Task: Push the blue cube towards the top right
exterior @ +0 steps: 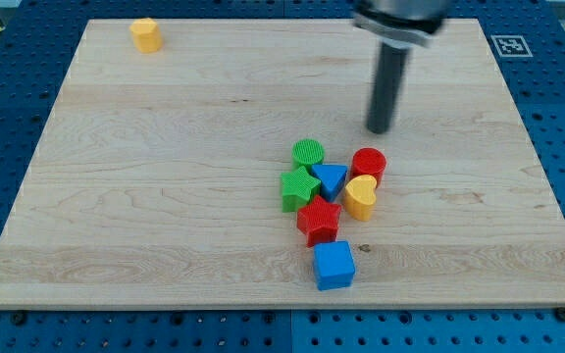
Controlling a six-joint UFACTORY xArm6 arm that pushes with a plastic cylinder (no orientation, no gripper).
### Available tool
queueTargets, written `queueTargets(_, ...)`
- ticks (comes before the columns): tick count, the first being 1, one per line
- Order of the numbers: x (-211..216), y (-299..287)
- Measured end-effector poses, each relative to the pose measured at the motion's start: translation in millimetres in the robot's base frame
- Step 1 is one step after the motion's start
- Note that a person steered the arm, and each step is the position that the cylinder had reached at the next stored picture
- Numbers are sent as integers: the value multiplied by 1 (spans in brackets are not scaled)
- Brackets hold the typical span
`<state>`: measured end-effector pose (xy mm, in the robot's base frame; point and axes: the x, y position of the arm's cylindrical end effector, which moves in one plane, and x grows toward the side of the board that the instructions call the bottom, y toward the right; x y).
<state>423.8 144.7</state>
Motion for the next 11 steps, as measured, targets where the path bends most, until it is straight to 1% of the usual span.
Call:
queueTargets(1, 83, 37)
queueTargets(2, 160, 13)
queueTargets(3, 184, -33)
queueTargets(4, 184, -33)
queueTargets(7, 183, -103)
queueTargets(8, 181, -129)
queueTargets(10, 158, -182)
queueTargets(11, 156, -223)
